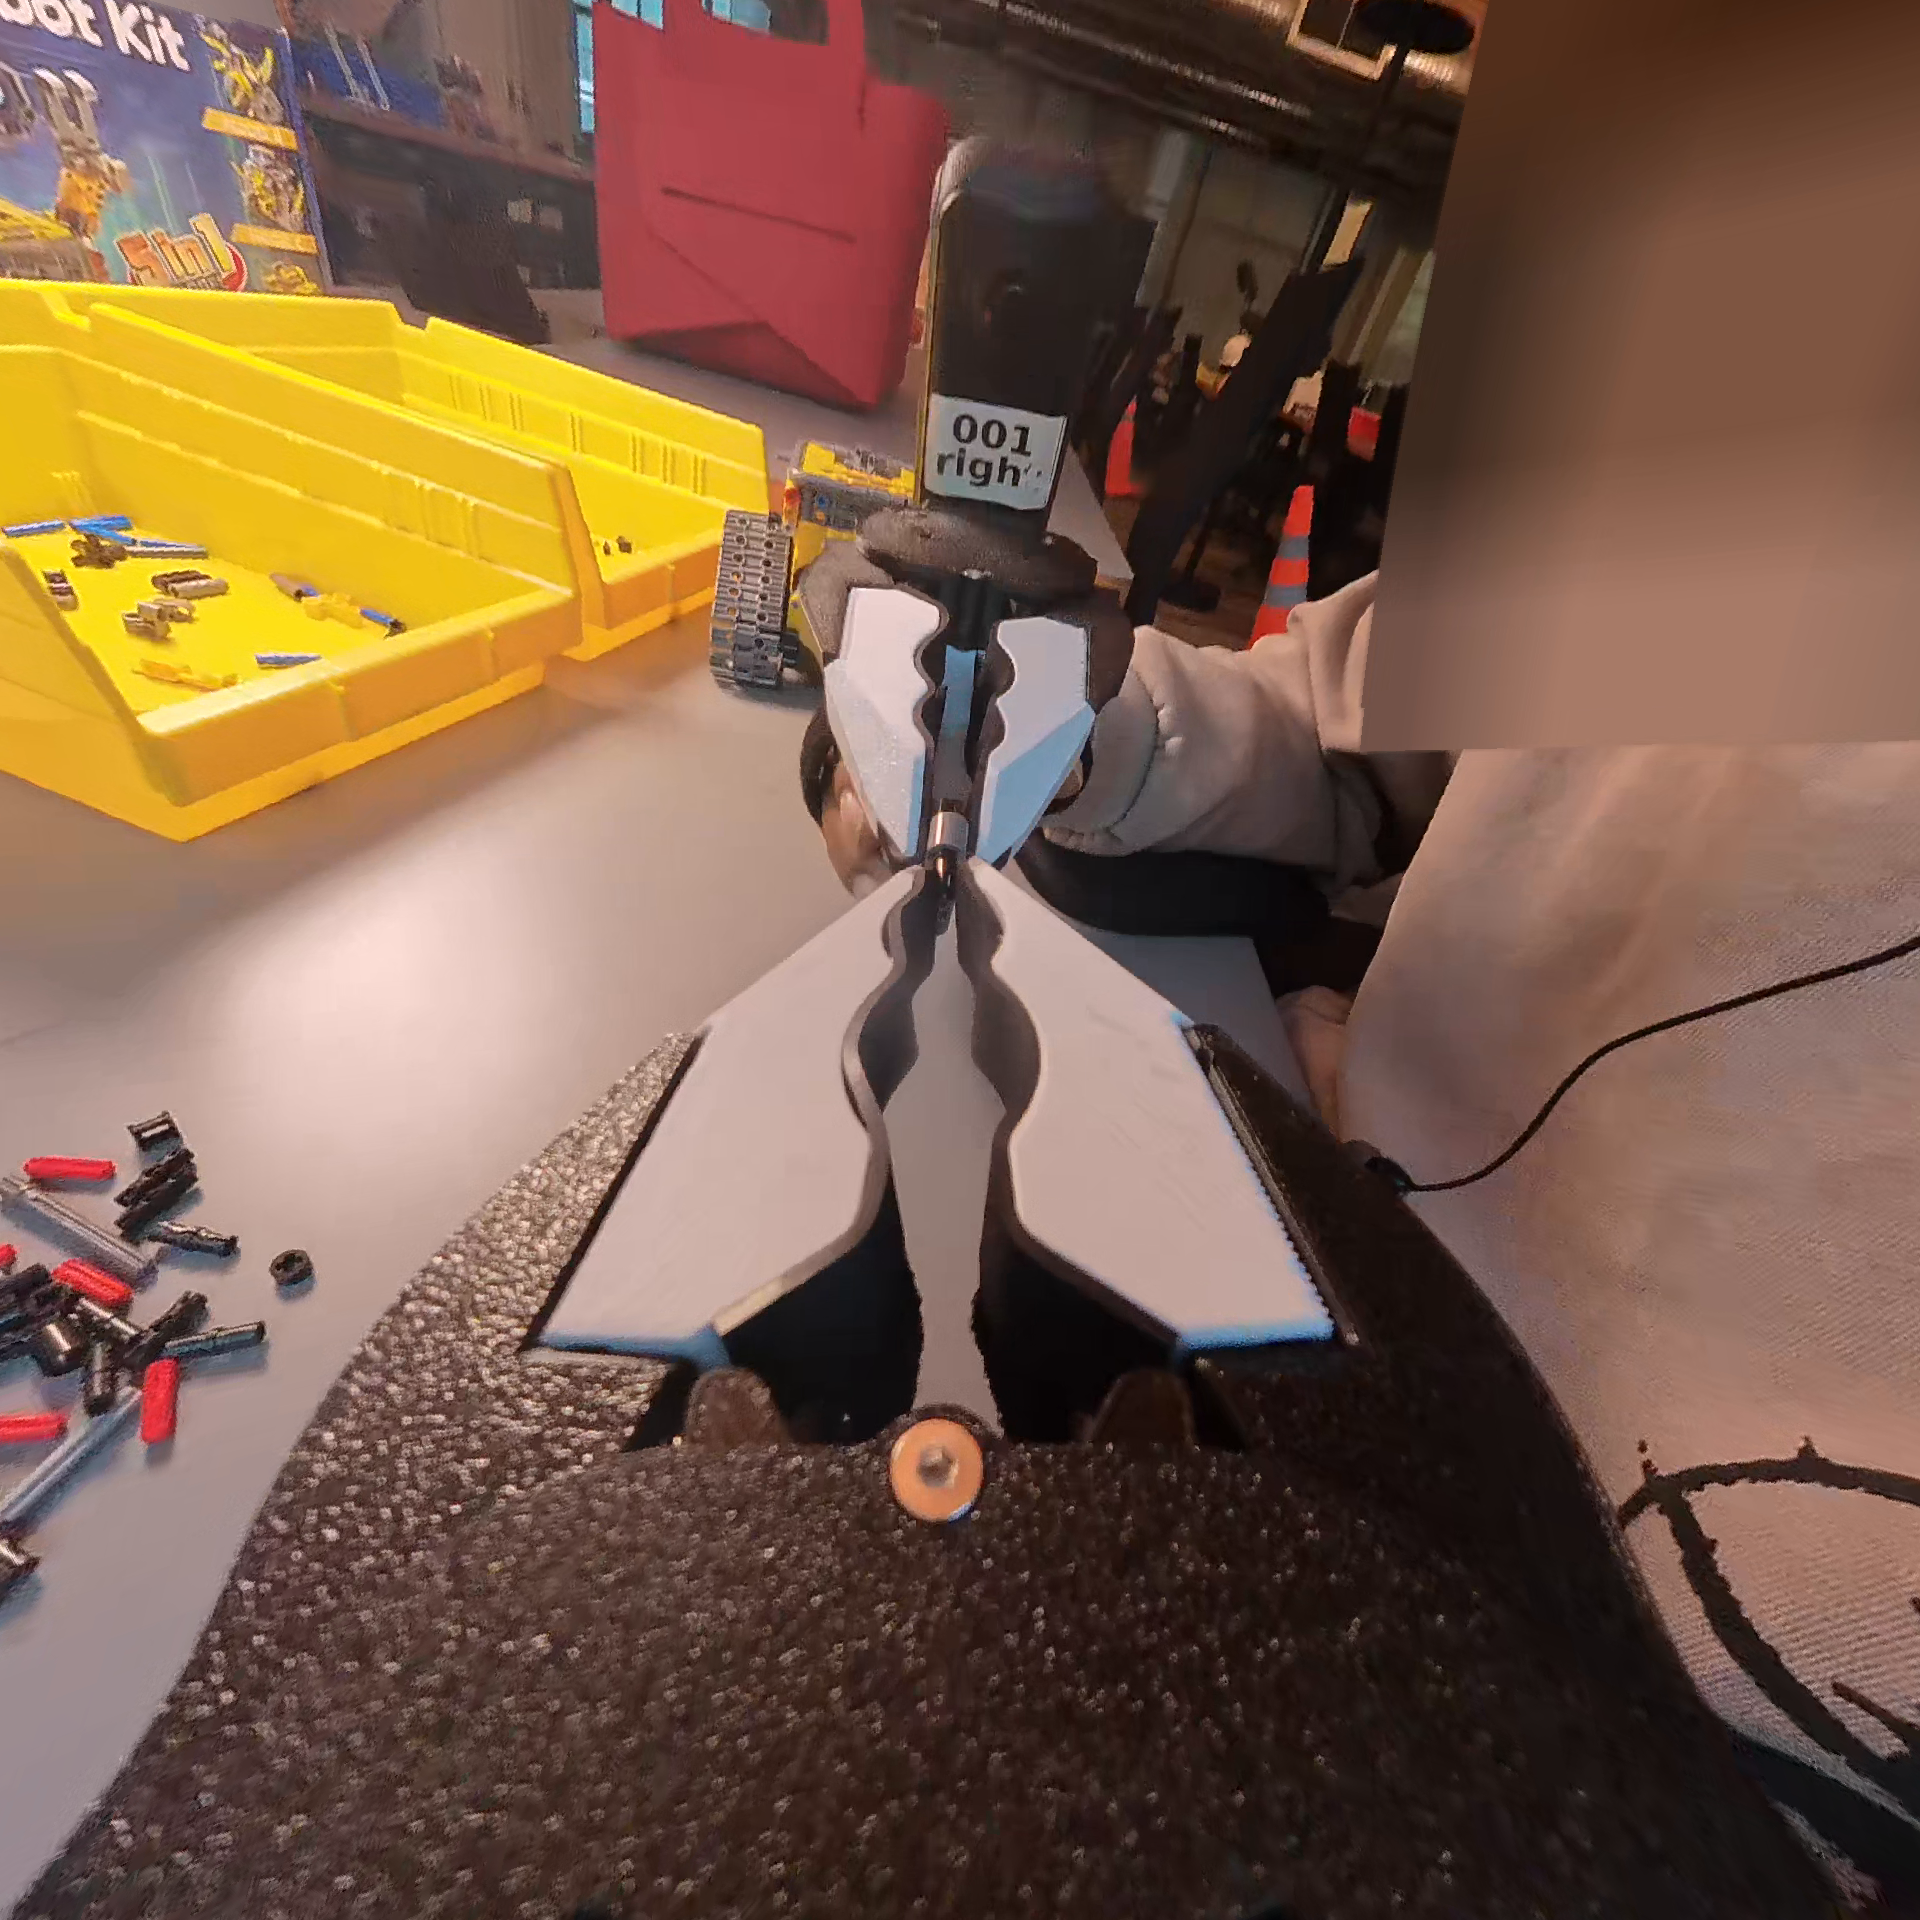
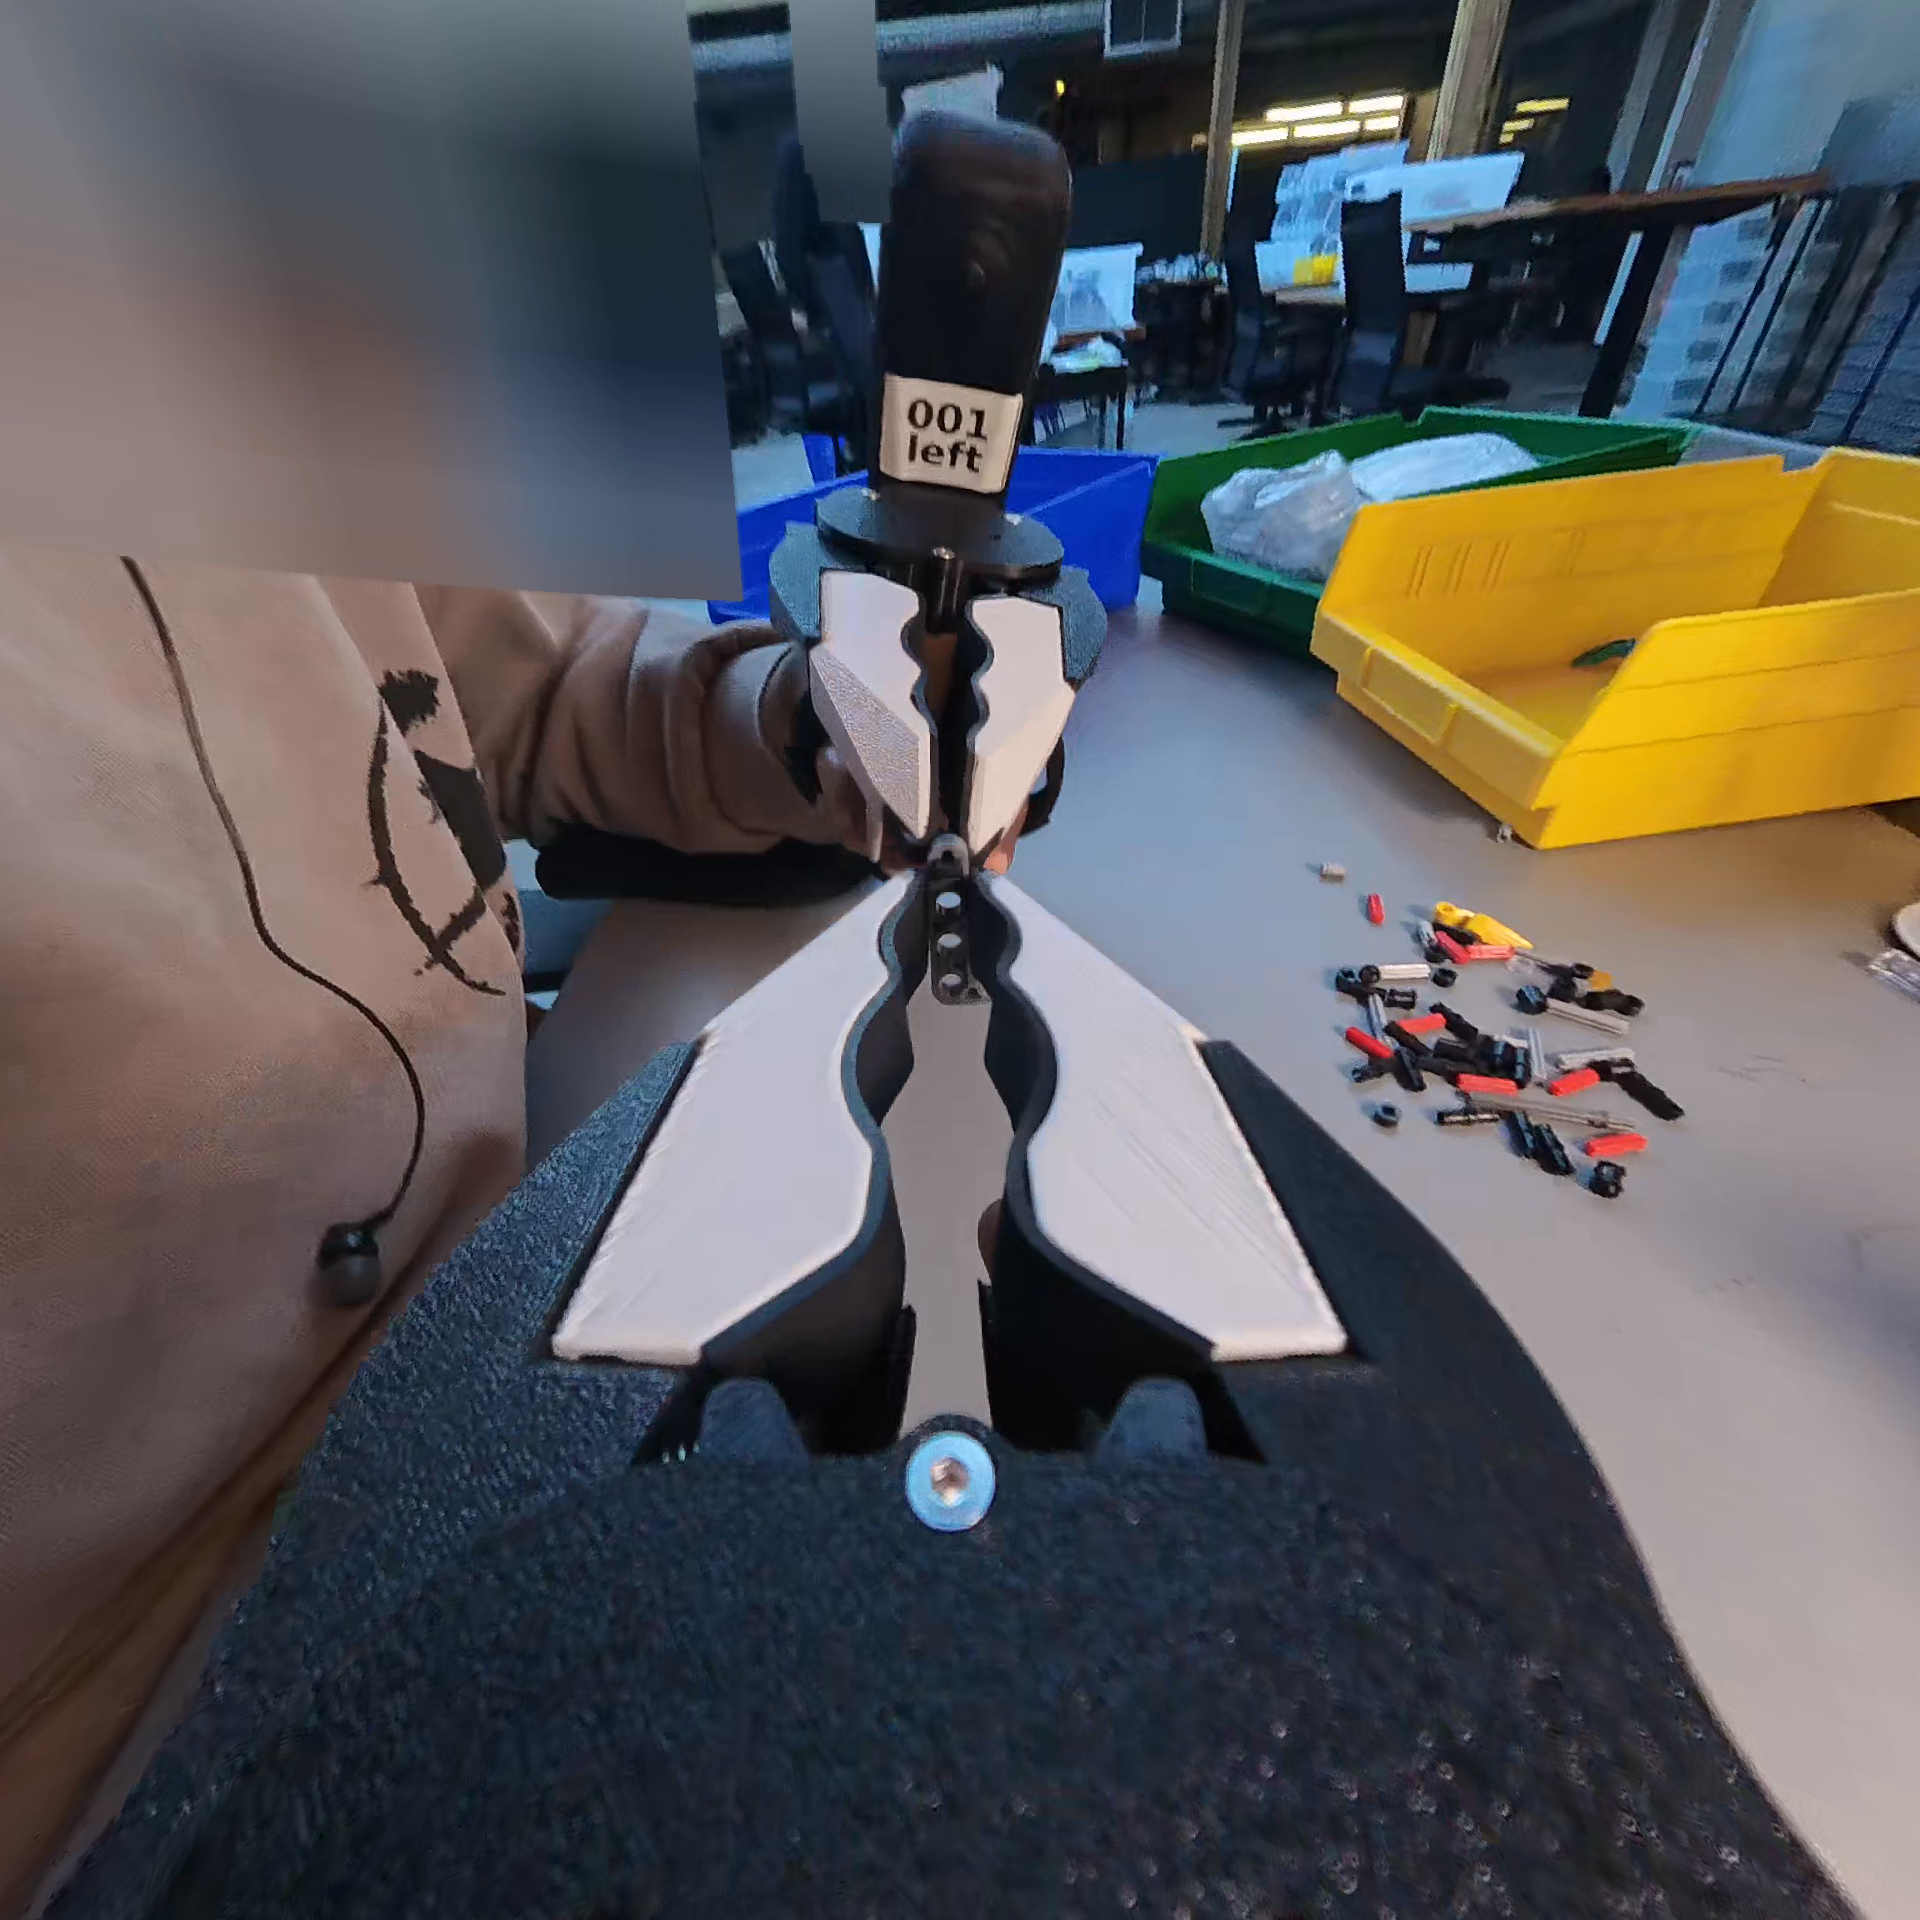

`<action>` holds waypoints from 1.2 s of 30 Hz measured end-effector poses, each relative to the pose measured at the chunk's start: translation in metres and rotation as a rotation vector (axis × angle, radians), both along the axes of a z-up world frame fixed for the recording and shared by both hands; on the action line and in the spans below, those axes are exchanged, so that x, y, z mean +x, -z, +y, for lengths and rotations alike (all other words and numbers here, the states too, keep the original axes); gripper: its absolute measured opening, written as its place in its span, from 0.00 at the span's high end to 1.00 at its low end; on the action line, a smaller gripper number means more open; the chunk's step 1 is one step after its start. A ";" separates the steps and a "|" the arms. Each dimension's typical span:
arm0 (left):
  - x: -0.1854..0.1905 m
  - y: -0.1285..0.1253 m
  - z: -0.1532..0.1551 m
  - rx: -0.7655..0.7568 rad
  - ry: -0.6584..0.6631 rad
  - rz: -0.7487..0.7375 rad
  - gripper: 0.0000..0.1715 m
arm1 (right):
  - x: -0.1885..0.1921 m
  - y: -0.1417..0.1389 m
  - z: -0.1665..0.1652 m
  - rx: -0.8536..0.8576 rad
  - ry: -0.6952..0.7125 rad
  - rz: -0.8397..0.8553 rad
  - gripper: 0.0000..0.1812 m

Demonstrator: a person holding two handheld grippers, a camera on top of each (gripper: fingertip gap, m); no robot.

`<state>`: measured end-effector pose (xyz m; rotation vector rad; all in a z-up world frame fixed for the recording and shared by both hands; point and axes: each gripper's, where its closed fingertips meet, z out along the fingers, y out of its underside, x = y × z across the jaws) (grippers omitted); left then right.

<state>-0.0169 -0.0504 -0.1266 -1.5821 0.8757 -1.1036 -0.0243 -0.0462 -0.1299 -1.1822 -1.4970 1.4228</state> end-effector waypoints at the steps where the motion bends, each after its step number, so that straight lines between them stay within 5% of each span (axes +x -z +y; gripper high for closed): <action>1: -0.001 -0.002 0.000 -0.006 0.004 -0.017 0.98 | 0.000 -0.003 0.000 -0.018 -0.004 0.018 0.98; 14: -0.002 -0.019 0.000 -0.094 0.046 -0.202 0.98 | 0.001 -0.030 0.003 -0.230 -0.027 0.174 0.99; 36: -0.001 -0.014 0.003 -0.188 0.064 -0.300 0.98 | 0.003 -0.031 0.011 -0.285 0.014 0.202 0.99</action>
